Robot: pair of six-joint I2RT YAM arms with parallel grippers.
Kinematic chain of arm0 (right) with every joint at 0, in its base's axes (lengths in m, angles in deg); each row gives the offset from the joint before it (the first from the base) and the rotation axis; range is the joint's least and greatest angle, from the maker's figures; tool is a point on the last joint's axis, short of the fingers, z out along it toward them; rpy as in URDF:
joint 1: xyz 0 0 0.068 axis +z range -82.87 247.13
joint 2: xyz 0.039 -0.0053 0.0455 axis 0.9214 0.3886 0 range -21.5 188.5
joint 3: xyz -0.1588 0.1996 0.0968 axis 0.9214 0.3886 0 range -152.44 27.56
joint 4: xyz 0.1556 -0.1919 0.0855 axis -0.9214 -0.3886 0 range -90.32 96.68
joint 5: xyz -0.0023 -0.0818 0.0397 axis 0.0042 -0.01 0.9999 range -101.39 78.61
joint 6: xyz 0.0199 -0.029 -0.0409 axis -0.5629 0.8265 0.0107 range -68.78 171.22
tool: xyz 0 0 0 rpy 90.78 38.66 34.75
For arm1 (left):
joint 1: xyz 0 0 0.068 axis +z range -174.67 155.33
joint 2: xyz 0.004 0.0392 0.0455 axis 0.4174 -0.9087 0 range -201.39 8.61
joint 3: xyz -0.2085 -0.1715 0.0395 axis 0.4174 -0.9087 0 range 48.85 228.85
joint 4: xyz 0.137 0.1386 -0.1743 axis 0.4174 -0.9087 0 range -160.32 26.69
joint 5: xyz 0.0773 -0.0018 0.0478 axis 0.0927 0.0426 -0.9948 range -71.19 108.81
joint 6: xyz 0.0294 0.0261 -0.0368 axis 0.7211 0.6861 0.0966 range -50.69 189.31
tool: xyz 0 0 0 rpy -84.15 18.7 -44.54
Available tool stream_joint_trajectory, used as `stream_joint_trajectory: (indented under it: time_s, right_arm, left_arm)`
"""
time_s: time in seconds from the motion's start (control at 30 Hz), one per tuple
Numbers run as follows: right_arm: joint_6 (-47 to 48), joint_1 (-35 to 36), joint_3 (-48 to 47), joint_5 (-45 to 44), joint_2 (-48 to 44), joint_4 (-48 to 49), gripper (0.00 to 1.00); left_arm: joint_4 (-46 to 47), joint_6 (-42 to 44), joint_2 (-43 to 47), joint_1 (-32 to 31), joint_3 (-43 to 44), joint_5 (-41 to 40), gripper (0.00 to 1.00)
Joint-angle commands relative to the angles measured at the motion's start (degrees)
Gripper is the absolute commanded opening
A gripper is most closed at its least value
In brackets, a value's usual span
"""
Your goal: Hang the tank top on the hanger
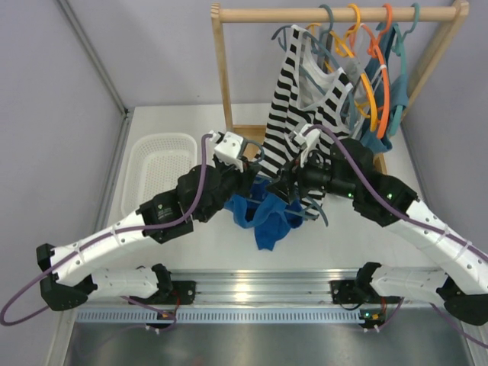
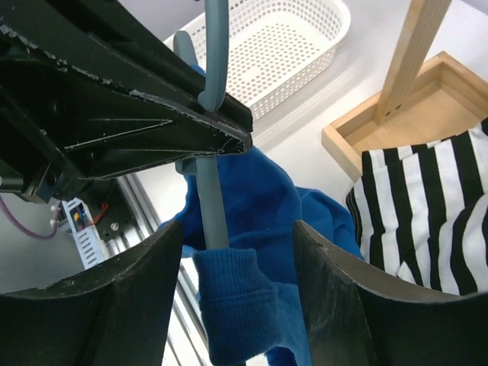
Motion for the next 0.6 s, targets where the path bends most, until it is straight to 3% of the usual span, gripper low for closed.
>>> stream_joint_trajectory:
  time_s: [0.0,0.3,0.4,0.43,0.5,0.53,0.57]
  right_arm:
    - [1.25,-0.74,-0.33,4.28,-0.31,0.69,0.59]
    - [0.02,-0.65,1.95,8.41,-1.19,2.0,0.53]
    - [-0.51,-0.65,3.09,7.54,-1.71,3.05,0.46]
    - [-0.77,-0.65,3.36,7.1,-2.15,3.49,0.38]
    - [-1.39,-0.65,3.45,6.48,-2.33,3.94,0.3]
    - [-1.48,-0.65,3.36,5.96,-2.42,3.94,0.16]
    - [-2.0,-0.65,3.27,5.26,-2.33,3.94,0.12]
  left_arm:
    - [1.8,0.69,1.73,-0.2,3.1,0.98,0.0]
    - [2.07,1.74,0.85,-0.2,4.77,0.28,0.0]
    - [2.15,2.0,0.32,-0.2,5.56,0.55,0.0]
    - [2.07,2.0,0.06,-0.2,5.65,0.55,0.0]
    - [2.15,2.0,-0.12,-0.2,6.09,0.63,0.0]
    - [2.15,2.09,-0.21,-0.2,6.35,0.72,0.0]
    - [1.89,2.09,-0.47,-0.2,6.62,0.55,0.0]
